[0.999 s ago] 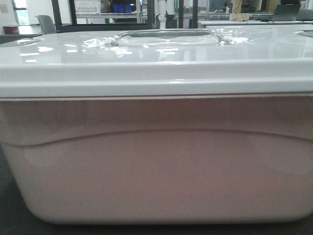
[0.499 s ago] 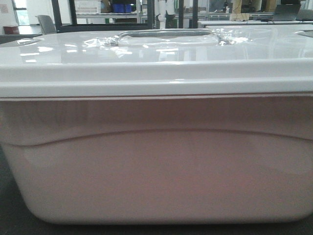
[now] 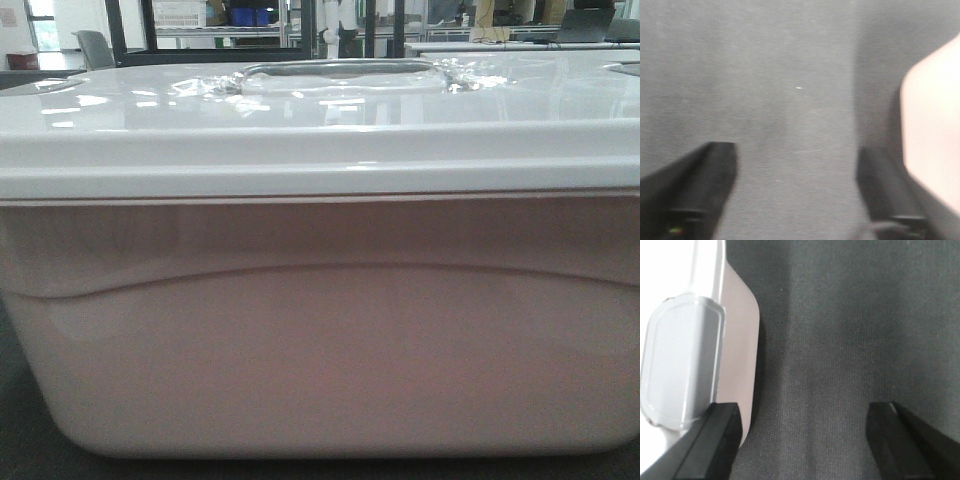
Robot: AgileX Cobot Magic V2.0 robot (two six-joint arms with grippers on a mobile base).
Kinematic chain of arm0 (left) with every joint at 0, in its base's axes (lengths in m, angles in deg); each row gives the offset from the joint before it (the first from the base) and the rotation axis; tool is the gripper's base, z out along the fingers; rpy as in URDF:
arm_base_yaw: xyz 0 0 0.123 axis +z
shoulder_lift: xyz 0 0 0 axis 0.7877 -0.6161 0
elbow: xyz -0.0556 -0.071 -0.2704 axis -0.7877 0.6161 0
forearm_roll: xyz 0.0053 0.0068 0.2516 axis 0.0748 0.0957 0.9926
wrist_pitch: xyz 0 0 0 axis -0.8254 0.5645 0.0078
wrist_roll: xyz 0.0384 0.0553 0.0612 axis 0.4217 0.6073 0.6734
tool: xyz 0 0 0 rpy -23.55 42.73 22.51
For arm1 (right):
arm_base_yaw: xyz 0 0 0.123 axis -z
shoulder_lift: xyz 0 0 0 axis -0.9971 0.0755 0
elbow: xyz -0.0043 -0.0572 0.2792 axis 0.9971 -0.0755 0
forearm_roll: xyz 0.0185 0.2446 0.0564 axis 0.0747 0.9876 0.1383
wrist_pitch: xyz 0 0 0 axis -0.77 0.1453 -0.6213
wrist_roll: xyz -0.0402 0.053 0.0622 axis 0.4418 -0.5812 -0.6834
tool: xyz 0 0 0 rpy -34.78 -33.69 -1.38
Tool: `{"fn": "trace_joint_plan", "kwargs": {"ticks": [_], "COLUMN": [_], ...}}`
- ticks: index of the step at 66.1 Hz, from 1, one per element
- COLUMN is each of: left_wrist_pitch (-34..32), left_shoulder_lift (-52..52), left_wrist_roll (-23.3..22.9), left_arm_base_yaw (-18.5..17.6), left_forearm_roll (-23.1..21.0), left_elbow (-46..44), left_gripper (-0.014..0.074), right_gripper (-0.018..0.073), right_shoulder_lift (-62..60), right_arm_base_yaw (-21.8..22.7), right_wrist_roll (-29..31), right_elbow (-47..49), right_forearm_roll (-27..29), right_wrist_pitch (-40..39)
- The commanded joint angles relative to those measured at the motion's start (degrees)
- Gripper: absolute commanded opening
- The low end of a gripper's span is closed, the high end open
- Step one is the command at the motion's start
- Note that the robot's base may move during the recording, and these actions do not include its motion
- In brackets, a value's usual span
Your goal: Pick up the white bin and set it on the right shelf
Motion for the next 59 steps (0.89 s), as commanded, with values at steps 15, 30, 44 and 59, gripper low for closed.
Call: {"fn": "trace_joint_plan", "kwargs": {"ticks": [15,30,44,59], "left_wrist_pitch": [0.86,7.07,7.79,9.82], "left_shoulder_lift": [0.33,-5.60,-10.23,-13.49], "left_wrist_roll": [-0.02,5.52,10.35,17.80], "left_arm_base_yaw": [-0.43,-0.43,-0.43,1.38], "left_forearm_roll": [-8.20,-19.43,-25.27,-34.91], "left_elbow": [-9.05,-15.38,-16.16,-16.16], "left_gripper": [0.0431,0.0417,0.0417,0.0417], "right_gripper": [0.0630,0.0630,0.0630,0.0630], "right_shoulder_lift": [2.66,11.49,15.47,18.32], "right_arm_base_yaw": [0.29,0.36,2.62,12.86], "right_wrist_roll": [0.00,3.74,13.22,21.05], "right_elbow": [12.68,20.71,20.94,20.94], "right_forearm_roll": [4.03,12.90,26.25,35.64], "right_wrist_pitch": [3.70,8.69,10.03,16.14]}}
